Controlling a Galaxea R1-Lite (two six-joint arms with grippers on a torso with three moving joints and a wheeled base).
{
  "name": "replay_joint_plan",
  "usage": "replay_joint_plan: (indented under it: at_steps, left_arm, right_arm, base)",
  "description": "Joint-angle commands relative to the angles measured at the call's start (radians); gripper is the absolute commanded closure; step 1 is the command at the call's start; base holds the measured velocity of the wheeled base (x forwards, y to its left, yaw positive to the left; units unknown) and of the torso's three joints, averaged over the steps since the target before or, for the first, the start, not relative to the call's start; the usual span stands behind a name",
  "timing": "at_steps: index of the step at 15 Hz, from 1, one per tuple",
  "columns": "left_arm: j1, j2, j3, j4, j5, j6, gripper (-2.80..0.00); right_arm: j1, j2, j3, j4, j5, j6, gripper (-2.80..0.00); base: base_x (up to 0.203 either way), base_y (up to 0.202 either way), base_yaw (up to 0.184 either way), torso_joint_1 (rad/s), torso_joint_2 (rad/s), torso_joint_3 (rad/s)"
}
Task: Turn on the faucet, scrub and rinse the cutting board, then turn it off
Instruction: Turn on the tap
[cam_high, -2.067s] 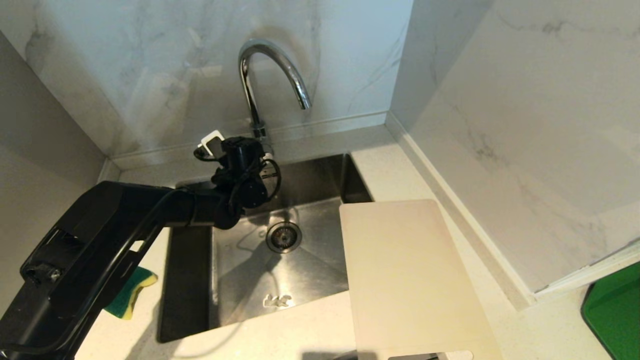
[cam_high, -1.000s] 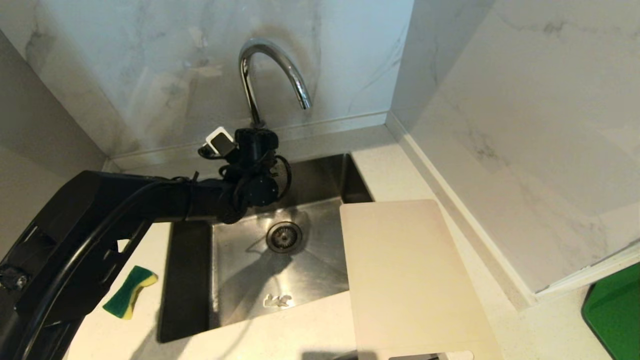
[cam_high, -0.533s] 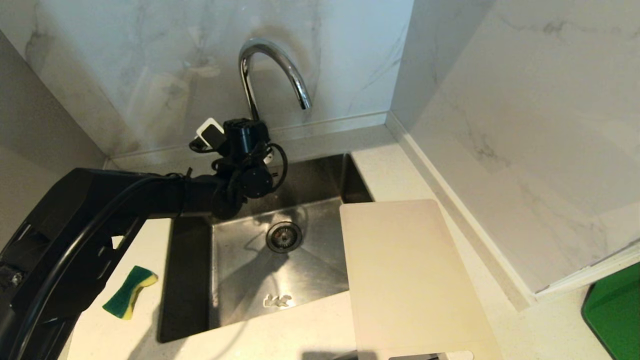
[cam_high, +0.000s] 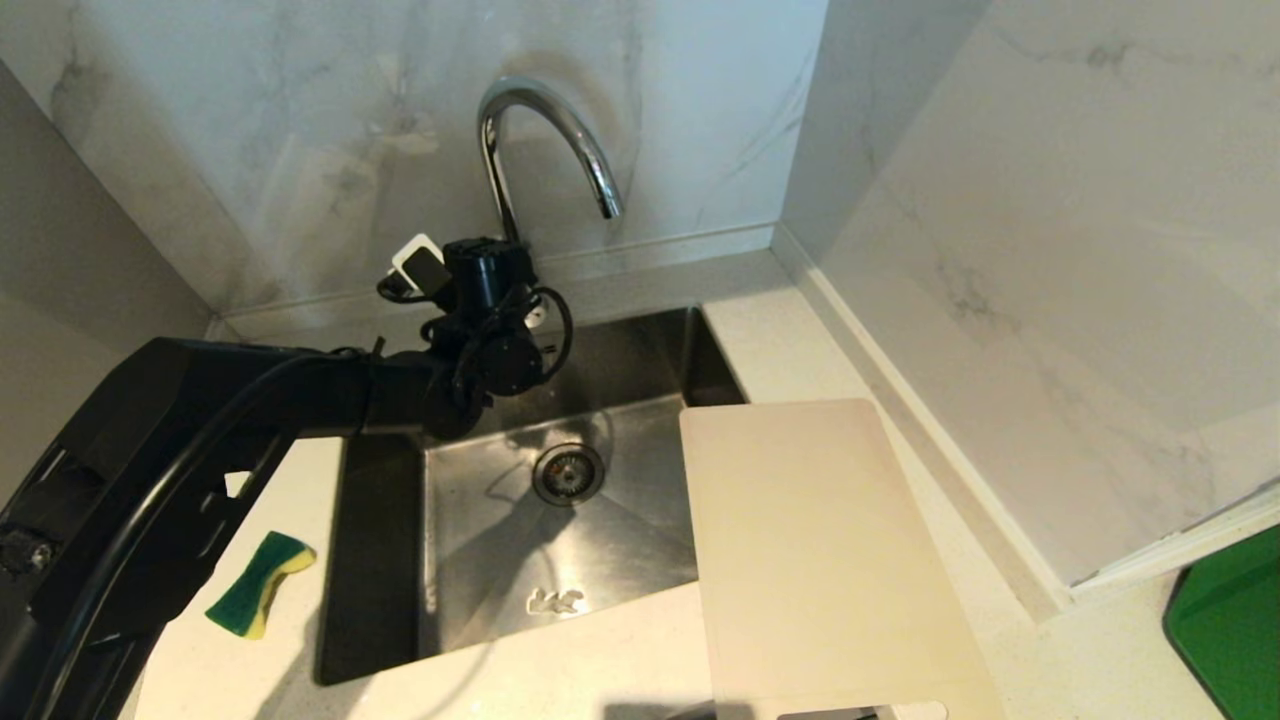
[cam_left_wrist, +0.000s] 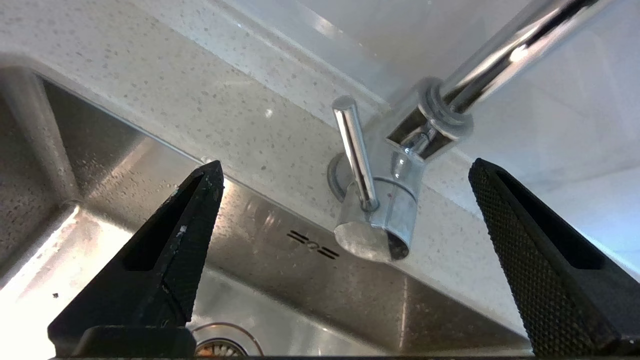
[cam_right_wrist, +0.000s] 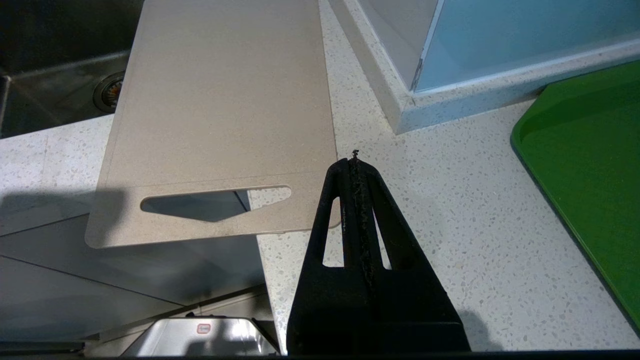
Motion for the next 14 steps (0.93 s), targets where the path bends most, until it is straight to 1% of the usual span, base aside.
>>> replay_joint_plan:
  at_steps: [1,3,5,9,14]
  left_arm:
    - [0.003,0.017,0.000,-0.006,0.003,-0.003,-2.80]
    - [0.006,0.025,0.000,-0.006,-0.014,-0.003,-2.80]
    - [0.023,0.024,0.000,-0.006,-0.020,-0.002,-2.80]
    - [0.064,0.039,0.000,-0.006,-0.060,-0.002,-2.80]
    - [0.083,0.045,0.000,-0.004,-0.075,-0.002,-2.80]
  right_arm:
    - [0.000,0.000,0.000,0.000,0.000,0.000,0.00]
    - [0.000,0.000,0.000,0.000,0.000,0.000,0.00]
    - [0.000,0.000,0.000,0.000,0.000,0.000,0.00]
    - [-0.001,0.000,0.000,0.000,0.001,0.000,0.00]
    - [0.000,0.000,0.000,0.000,0.001,0.000,0.00]
  base:
    - [0.000,0.000,0.000,0.000,0.00,0.000]
    - [0.000,0.000,0.000,0.000,0.00,0.000]
    - [0.000,0.000,0.000,0.000,0.00,0.000]
    - [0.000,0.000,0.000,0.000,0.00,0.000]
    - [0.000,0.000,0.000,0.000,0.00,0.000]
